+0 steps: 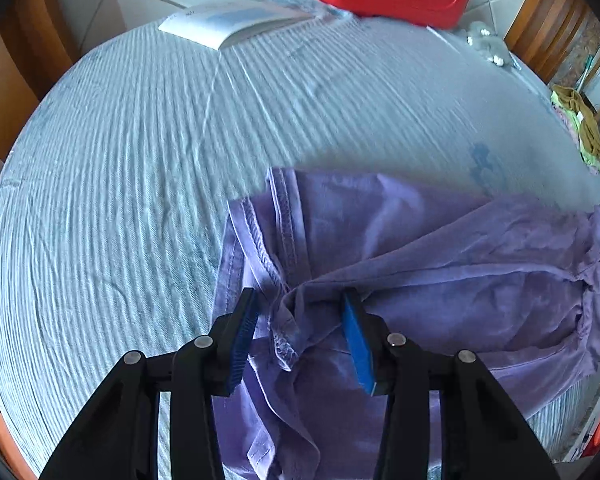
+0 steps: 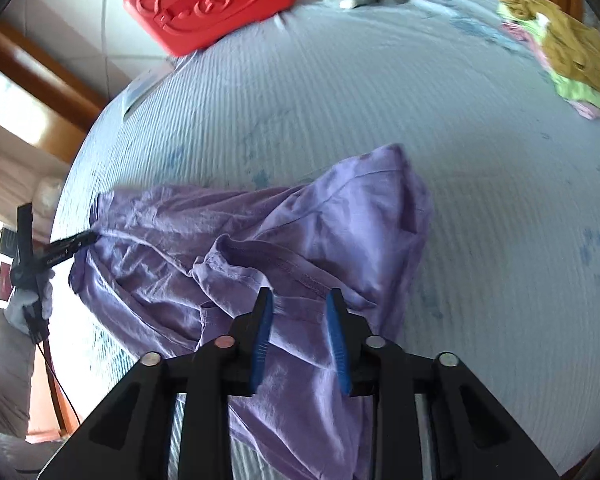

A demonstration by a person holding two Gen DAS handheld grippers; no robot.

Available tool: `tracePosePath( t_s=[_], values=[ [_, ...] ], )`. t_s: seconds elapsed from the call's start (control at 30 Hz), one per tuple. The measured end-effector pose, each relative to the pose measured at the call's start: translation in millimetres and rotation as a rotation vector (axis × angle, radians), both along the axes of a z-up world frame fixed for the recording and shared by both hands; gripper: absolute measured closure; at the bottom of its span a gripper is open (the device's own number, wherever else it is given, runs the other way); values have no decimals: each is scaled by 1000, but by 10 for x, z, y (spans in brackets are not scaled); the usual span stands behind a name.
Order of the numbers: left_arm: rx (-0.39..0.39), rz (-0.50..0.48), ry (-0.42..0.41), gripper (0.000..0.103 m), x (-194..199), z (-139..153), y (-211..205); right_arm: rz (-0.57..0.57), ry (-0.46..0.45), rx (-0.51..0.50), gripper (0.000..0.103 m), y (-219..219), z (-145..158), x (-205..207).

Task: Fold clothes

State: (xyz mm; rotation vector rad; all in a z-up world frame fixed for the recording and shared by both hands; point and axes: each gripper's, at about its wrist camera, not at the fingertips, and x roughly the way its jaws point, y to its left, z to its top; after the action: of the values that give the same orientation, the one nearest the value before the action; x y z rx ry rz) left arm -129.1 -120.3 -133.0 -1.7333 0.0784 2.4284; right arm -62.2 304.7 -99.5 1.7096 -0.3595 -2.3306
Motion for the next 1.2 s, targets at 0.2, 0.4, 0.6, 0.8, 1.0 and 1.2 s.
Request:
tracePosePath(
  t_s=[0.2,0.4,0.6,0.8,1.0,1.2],
  values=[
    [-17,11,-2,64,-65,5,29,158,14,80,101,-318,-63,-19],
    [-13,25,4,64,-121,11,46,264,131,51,99,-375,295,465],
    [-7,39,4,64,-183,18,59,242,-33,37,55,-142,63,948],
    [-19,48,-3,64,-261,23,91,174,-24,34,55,-53,-50,623],
    [-32,66,13,64,-298,95,112,107,-14,31,96,36,-162,298],
    [-28,110,13,64,-353,122,-33,306,167,87,101,-252,209,695]
  ],
)
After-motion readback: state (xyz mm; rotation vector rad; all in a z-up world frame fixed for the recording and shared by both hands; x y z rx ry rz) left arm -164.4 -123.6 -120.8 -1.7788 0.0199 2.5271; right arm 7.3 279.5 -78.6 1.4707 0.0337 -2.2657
